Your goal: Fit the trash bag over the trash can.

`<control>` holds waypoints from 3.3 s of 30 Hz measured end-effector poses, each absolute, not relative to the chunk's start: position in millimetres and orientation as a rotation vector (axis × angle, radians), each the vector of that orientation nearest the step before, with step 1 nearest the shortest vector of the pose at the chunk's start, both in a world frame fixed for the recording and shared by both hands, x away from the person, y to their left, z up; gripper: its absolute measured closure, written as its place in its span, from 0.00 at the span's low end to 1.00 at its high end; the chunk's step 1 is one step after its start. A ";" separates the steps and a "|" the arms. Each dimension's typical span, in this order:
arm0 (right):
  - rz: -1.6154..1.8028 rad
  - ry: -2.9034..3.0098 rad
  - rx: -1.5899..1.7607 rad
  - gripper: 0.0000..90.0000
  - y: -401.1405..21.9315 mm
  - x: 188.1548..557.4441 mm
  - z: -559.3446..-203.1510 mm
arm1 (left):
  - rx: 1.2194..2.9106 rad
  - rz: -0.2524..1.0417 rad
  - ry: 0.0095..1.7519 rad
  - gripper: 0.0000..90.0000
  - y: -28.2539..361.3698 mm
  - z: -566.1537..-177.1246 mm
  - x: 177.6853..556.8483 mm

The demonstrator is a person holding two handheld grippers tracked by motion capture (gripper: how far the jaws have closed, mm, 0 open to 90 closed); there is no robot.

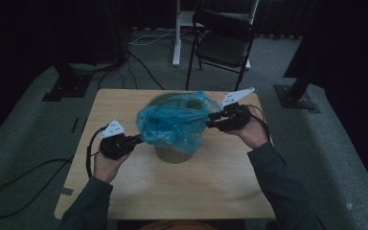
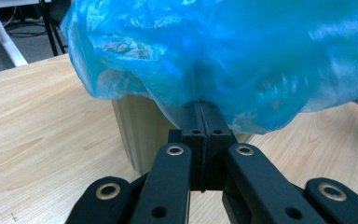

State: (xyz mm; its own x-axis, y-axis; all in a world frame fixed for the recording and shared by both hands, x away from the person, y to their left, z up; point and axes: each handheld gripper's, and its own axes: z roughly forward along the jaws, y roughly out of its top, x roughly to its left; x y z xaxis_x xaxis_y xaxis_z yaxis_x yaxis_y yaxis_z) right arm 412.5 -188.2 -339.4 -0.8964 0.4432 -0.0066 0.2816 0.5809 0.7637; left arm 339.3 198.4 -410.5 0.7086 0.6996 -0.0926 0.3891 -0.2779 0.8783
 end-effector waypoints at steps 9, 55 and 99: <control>1.219 2.652 0.558 0.66 -183.6 409.5 -344.5 | 1.903 0.377 0.863 1.00 198.5 -416.2 343.5; 1.122 2.720 0.575 1.00 -192.5 405.2 -367.6 | 1.842 0.397 0.910 0.91 218.3 -413.2 340.1; 1.146 2.709 0.514 1.00 -188.5 399.8 -363.7 | 1.788 0.534 0.899 0.69 197.9 -390.5 334.5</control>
State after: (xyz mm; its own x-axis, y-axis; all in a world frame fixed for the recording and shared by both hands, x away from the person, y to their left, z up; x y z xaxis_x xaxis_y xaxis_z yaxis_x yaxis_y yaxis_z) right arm 399.8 -188.5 -363.7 -0.9292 0.3696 -0.0091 0.2508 0.6483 0.7189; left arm 334.5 197.9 -390.5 0.6227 0.7808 -0.0515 0.3283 -0.2009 0.9230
